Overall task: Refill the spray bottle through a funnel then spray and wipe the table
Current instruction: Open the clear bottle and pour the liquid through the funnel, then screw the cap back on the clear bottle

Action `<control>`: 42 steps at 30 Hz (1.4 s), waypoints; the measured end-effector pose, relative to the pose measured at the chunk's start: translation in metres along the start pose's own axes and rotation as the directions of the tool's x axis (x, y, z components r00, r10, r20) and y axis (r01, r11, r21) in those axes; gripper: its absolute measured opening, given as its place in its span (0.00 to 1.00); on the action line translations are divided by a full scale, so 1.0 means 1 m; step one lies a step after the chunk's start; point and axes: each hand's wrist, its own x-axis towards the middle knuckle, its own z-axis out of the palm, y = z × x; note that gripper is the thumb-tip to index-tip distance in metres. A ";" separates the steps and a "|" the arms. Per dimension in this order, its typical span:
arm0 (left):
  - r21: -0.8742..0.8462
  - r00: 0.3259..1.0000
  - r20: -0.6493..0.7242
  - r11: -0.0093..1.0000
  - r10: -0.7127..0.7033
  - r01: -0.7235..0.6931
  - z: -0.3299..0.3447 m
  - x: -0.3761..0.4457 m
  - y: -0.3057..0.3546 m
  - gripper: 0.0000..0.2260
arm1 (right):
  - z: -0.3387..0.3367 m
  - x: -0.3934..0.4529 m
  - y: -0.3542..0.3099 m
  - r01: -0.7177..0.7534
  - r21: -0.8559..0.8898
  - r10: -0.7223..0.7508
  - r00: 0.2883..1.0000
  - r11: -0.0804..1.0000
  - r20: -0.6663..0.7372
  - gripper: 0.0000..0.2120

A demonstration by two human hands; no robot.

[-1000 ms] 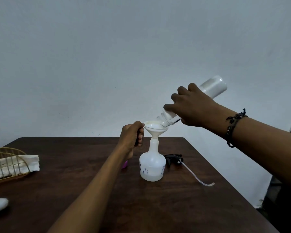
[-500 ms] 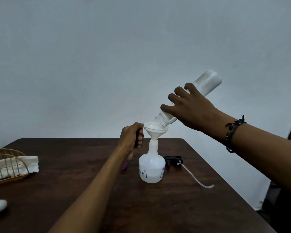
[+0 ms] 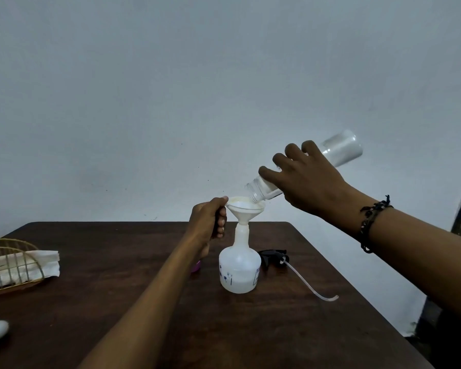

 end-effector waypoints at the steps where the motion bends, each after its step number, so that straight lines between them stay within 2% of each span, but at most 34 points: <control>1: 0.004 1.000 -0.003 1.000 -0.002 0.002 0.000 0.000 0.000 0.17 | 0.001 -0.002 -0.002 -0.024 0.023 0.024 1.000 0.999 0.007 0.22; 5: 0.010 1.000 -0.021 1.000 -0.005 0.005 -0.001 0.000 0.001 0.19 | 0.000 -0.013 -0.010 -0.167 0.123 0.159 0.985 0.978 0.069 0.21; 8: 0.021 0.998 -0.056 1.000 -0.004 0.005 -0.003 0.001 0.002 0.20 | -0.005 -0.025 -0.018 -0.325 0.262 0.279 0.939 0.909 0.199 0.21; 10: 0.033 0.995 -0.099 0.999 0.008 -0.005 -0.005 0.002 0.001 0.21 | -0.012 -0.037 -0.024 -0.475 0.404 0.377 0.876 0.782 0.302 0.22; 12: 0.059 0.989 -0.149 0.998 0.026 -0.017 -0.009 0.005 -0.002 0.22 | -0.023 -0.049 -0.034 -0.600 0.545 0.493 0.797 0.586 0.348 0.22; 14: 0.117 0.978 -0.204 0.993 0.051 -0.028 -0.015 0.008 -0.008 0.22 | -0.033 -0.061 -0.047 -0.640 0.654 0.559 0.739 0.404 0.377 0.19; 16: 0.260 0.957 -0.258 0.963 0.135 -0.066 -0.025 0.013 -0.019 0.22 | -0.041 -0.068 -0.063 -0.614 0.750 0.590 0.708 0.244 0.388 0.18; 17: 0.385 0.937 -0.275 0.917 0.217 -0.100 -0.032 0.015 -0.026 0.22 | -0.044 -0.070 -0.071 -0.586 0.792 0.603 0.697 0.170 0.387 0.17; 19: 0.642 0.891 -0.253 0.754 0.376 -0.136 -0.048 0.017 -0.042 0.21 | -0.049 -0.070 -0.088 -0.521 0.852 0.617 0.688 0.053 0.383 0.16; 21: 0.775 0.890 -0.180 0.618 0.418 -0.133 -0.063 0.019 -0.057 0.15 | -0.051 -0.067 -0.106 -0.472 0.881 0.618 0.686 -0.023 0.384 0.17; 22: 0.816 0.910 -0.135 0.564 0.392 -0.122 -0.069 0.020 -0.063 0.12 | -0.050 -0.065 -0.115 -0.461 0.886 0.618 0.683 -0.048 0.390 0.17; 23: 0.860 0.938 -0.088 0.501 0.336 -0.099 -0.075 0.021 -0.068 0.13 | -0.049 -0.062 -0.124 -0.458 0.886 0.618 0.679 -0.064 0.396 0.17; 26: 0.933 0.990 0.005 0.356 0.138 -0.054 -0.087 0.023 -0.080 0.34 | -0.045 -0.051 -0.145 -0.447 0.887 0.631 0.657 -0.115 0.412 0.15; 27: 0.943 0.994 0.024 0.329 0.102 -0.057 -0.088 0.025 -0.084 0.37 | -0.044 -0.047 -0.150 -0.439 0.887 0.631 0.650 -0.144 0.424 0.15; 29: 0.964 0.998 0.060 0.257 0.028 -0.065 -0.089 0.028 -0.088 0.37 | -0.041 -0.041 -0.161 -0.434 0.880 0.614 0.646 -0.195 0.454 0.15; 32: 0.977 0.990 0.138 0.168 -0.030 -0.131 -0.093 0.030 -0.090 0.27 | -0.035 -0.032 -0.176 -0.430 0.868 0.599 0.636 -0.249 0.487 0.22; 34: 0.969 0.984 0.176 0.182 -0.036 -0.167 -0.094 0.026 -0.088 0.21 | -0.033 -0.024 -0.183 -0.414 0.865 0.597 0.629 -0.285 0.498 0.25; 36: 0.949 0.982 0.188 0.260 -0.015 -0.178 -0.092 0.020 -0.084 0.21 | -0.034 -0.019 -0.188 -0.389 0.865 0.595 0.629 -0.316 0.500 0.24; 38: 0.908 0.986 0.166 0.385 0.024 -0.163 -0.093 0.019 -0.082 0.27 | -0.035 -0.016 -0.192 -0.378 0.860 0.589 0.626 -0.344 0.511 0.23; 40: 0.848 0.990 0.087 0.513 0.111 -0.132 -0.096 0.022 -0.078 0.31 | -0.034 -0.015 -0.197 -0.374 0.855 0.580 0.629 -0.358 0.518 0.24; 42: 0.733 0.982 -0.043 0.674 0.184 -0.094 -0.094 0.019 -0.067 0.29 | -0.033 -0.015 -0.202 -0.369 0.848 0.570 0.629 -0.380 0.529 0.24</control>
